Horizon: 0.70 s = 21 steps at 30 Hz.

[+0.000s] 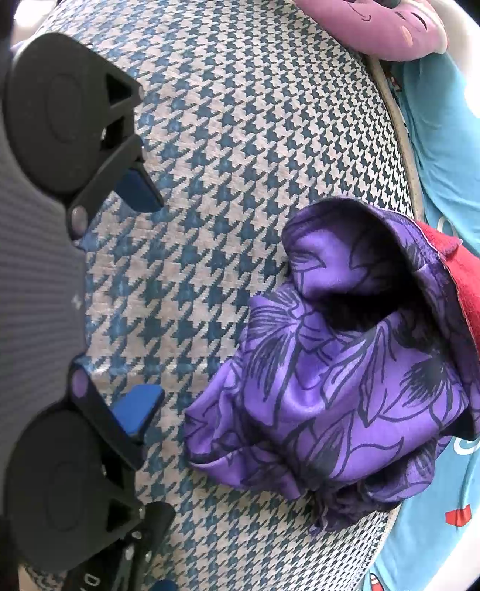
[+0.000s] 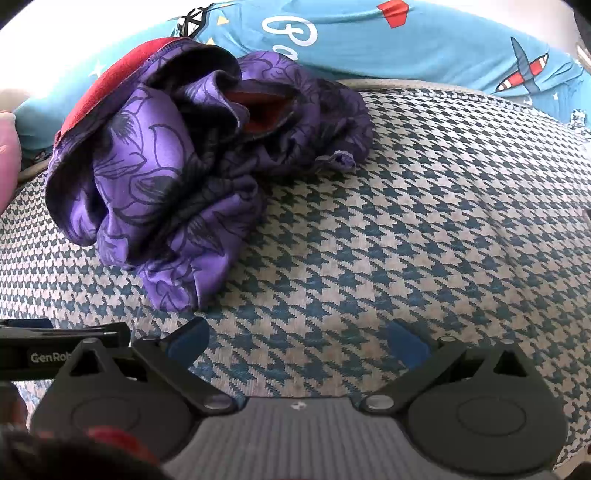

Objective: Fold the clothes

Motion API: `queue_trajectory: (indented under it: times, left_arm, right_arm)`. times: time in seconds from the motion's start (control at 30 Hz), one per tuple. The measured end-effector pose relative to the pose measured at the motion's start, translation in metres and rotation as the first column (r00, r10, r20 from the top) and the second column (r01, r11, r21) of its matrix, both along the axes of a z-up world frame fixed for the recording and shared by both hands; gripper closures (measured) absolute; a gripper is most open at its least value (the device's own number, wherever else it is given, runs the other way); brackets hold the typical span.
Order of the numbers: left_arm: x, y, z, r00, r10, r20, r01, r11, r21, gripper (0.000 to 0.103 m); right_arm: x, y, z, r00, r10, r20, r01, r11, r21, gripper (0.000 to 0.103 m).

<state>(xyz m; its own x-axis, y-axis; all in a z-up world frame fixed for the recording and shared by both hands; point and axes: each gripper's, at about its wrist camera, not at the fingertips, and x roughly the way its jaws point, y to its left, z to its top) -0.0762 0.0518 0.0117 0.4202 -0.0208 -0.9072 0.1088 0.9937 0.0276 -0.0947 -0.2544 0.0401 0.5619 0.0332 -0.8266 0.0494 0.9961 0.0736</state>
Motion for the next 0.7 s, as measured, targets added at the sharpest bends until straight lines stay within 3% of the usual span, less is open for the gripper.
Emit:
queue_trajectory:
  times: [0.7]
  left_arm:
    - [0.001,0.011,0.003,0.999,0.040,0.004,-0.040,0.999,0.001,0.000]
  right_arm:
    - [-0.001,0.002,-0.001,1.000,0.021,0.001,-0.021,1.000,0.001,0.000]
